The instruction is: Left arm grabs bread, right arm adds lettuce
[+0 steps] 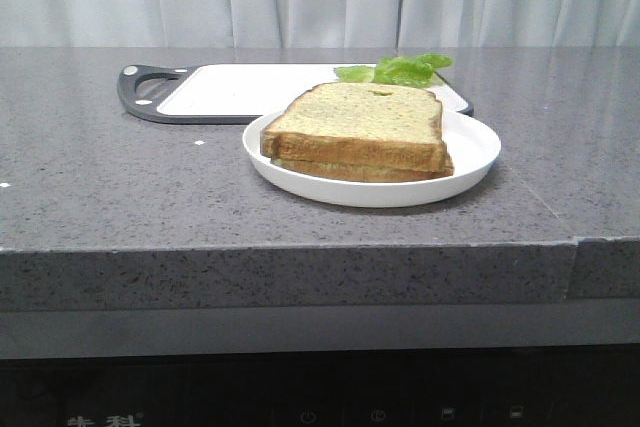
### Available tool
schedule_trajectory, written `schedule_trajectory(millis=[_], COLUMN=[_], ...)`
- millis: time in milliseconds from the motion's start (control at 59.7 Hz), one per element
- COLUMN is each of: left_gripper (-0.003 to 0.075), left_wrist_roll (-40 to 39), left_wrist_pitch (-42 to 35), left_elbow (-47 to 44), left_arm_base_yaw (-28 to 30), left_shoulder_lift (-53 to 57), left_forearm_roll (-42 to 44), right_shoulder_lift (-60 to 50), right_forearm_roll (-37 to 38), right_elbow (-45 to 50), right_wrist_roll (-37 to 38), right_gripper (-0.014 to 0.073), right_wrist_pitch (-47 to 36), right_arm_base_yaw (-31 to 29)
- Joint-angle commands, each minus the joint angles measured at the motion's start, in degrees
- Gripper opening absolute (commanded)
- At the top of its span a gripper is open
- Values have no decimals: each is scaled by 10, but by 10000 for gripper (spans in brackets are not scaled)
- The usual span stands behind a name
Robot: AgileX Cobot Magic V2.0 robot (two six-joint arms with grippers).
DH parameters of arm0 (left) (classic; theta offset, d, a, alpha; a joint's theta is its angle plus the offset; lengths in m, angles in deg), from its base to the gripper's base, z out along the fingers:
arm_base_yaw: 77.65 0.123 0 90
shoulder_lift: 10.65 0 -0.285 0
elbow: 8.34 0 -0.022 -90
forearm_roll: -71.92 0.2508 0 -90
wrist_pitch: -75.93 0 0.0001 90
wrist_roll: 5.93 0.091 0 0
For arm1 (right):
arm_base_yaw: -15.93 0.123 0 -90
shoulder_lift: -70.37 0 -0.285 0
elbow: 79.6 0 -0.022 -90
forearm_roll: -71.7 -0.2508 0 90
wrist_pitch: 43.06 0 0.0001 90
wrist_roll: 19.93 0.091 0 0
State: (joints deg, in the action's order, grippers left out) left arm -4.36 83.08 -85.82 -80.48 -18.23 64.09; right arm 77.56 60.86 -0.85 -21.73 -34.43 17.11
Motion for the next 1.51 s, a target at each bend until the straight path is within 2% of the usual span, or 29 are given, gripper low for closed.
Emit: schedule_trajectory(millis=[0, 1306, 1491], left_gripper=[-21, -21, -21], left_wrist_roll=[-5, -4, -4], left_wrist_pitch=[-51, -55, -47], left_elbow=[-3, -3, 49], left_arm_base_yaw=[1, 1, 1], left_shoulder_lift=[11, 11, -2], left_forearm_roll=[-5, 0, 0], right_shoulder_lift=[-12, -12, -8], right_forearm_roll=[6, 6, 6], right_elbow=[-1, -1, -40], right_wrist_roll=[0, 0, 0], right_gripper=[-61, -61, -61], right_wrist_pitch=[-43, -47, -30], right_arm_base_yaw=[-4, -4, -4])
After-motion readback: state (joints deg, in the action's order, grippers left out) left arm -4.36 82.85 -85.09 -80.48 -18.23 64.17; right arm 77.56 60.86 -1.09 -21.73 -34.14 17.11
